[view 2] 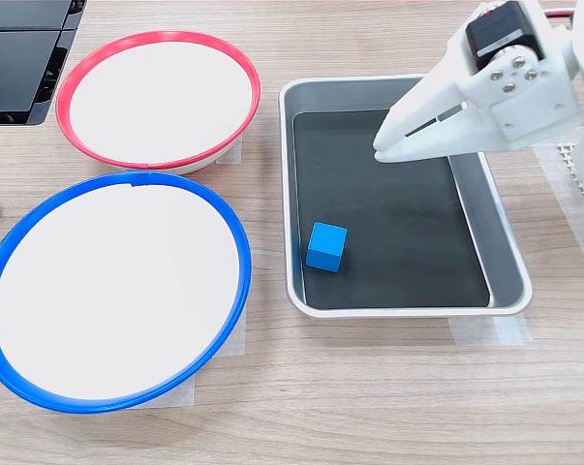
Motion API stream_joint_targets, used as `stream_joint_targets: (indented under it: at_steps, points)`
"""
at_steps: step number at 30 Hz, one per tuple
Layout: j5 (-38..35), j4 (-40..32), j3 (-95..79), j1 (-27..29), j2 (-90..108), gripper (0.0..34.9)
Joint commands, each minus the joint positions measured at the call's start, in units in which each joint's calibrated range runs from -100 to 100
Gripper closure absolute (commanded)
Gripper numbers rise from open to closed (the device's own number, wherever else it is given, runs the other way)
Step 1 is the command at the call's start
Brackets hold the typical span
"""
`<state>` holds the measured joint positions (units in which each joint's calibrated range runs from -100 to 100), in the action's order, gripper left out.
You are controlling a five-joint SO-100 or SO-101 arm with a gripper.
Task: Move a blue block from tray to blue dish
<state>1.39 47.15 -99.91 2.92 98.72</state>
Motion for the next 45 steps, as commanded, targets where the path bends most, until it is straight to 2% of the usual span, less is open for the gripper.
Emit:
stream_joint_targets:
  at_steps: [1,32,35,38,40,45]
  points:
    - [0.0,0.2,-0.1,-0.1,0.3,34.6]
    - [0.0,0.2,-0.1,-0.1,0.3,34.6]
    - [-2.2,0.2,-0.1,-3.6,0.3,34.6]
    - [-2.6,0.2,-0.1,-4.3,0.3,34.6]
    - [-0.2,0.2,-0.1,-4.1,0.3,34.6]
    - [-7.7,2.4,6.9,-4.0,-8.6,34.6]
